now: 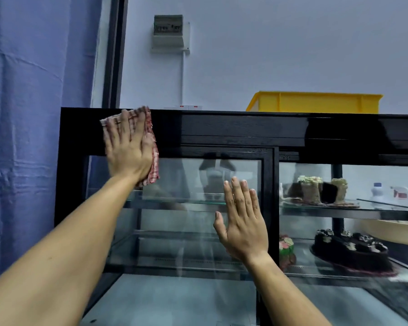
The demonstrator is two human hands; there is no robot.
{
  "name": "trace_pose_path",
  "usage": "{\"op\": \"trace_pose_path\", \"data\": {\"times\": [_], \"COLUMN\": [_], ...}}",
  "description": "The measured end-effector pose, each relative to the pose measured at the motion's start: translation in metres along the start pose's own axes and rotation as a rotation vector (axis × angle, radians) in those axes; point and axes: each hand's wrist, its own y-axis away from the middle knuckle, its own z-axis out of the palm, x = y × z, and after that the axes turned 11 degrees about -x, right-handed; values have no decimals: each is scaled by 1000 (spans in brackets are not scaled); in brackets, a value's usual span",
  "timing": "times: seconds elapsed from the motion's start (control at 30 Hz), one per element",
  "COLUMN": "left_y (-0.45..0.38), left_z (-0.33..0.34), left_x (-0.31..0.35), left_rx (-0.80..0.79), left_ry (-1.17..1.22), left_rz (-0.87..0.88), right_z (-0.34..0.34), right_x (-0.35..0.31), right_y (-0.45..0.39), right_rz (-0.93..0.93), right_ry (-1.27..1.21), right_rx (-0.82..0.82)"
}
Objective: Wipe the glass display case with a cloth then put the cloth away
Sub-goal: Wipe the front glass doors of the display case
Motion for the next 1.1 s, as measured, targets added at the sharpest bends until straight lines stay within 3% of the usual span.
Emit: {"op": "trace_pose_path", "data": {"times": [0.23, 0.37, 0.57, 0.67, 0.93, 1.1], "left_y": [2, 14, 23, 41, 107, 142], "left_z": [39, 58, 64, 62, 66, 68], "left_x": [145, 221, 211, 175, 94, 39], "left_rx": [84, 67, 50, 65, 63, 73], "left_ry": [-70, -50, -67, -22, 69, 68], "left_rz": [381, 571, 651, 554, 79, -68], "right_z": [7, 14, 18, 13, 11, 3], "right_x": [7, 17, 15, 15, 16, 13], "right_y": [33, 50, 54, 53, 52, 50], "right_rz": [196, 131, 221, 225, 192, 105], "right_ry": [-154, -155, -258, -287, -266, -284], "right_rx": [139, 109, 174, 143, 88, 66]}}
